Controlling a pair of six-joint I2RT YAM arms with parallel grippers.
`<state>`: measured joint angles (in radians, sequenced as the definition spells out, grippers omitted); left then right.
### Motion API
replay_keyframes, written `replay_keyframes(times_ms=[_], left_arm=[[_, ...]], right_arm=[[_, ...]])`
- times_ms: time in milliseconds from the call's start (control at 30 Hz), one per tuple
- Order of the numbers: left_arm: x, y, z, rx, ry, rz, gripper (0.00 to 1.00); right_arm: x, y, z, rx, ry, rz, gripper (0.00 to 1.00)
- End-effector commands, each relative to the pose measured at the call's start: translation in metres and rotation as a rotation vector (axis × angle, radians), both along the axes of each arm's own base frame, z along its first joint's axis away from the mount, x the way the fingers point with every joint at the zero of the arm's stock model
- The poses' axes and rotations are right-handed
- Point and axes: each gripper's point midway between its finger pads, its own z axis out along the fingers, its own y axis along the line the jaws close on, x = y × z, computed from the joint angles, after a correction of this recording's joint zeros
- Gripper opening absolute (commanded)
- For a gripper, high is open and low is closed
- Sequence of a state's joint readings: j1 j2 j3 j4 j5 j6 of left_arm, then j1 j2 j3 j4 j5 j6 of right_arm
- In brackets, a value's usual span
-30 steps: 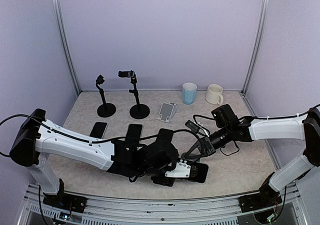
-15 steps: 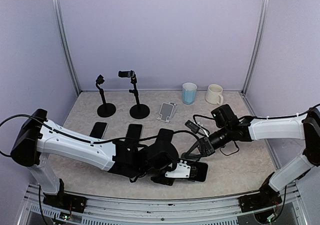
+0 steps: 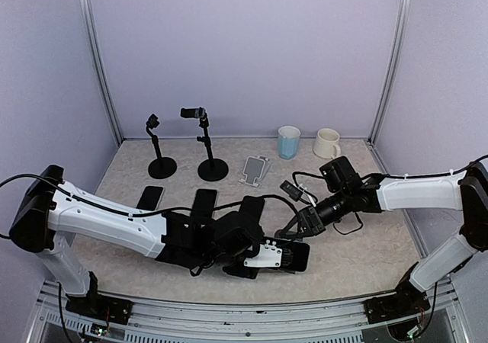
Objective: Remove the phone from the phone stand
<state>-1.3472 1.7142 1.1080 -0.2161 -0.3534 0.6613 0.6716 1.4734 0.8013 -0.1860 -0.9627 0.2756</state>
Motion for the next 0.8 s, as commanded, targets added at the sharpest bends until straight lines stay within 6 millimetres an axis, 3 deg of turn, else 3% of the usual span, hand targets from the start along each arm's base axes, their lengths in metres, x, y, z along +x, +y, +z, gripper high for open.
replay_keyframes(times_ms=[0,300,600,767], left_arm=[[0.025,-0.003,0.060,-0.196,-0.086,0.089,0.46],[0.009,0.000,0.096,-0.387,-0.027,0.051,0.44],[0.016,0.008,0.107,-0.519,0.032,0.111,0.43],[0.028,0.016,0.113,-0.599,0.065,0.180,0.43]], right_arm=[[-0.008,-0.002,-0.015,-0.042,0.030,0.014,0.00],[0.008,0.000,-0.012,-0.027,-0.004,-0.049,0.00],[0.074,-0.016,0.020,0.061,-0.103,-0.233,0.00],[0.124,-0.037,0.029,0.084,-0.162,-0.326,0.00]])
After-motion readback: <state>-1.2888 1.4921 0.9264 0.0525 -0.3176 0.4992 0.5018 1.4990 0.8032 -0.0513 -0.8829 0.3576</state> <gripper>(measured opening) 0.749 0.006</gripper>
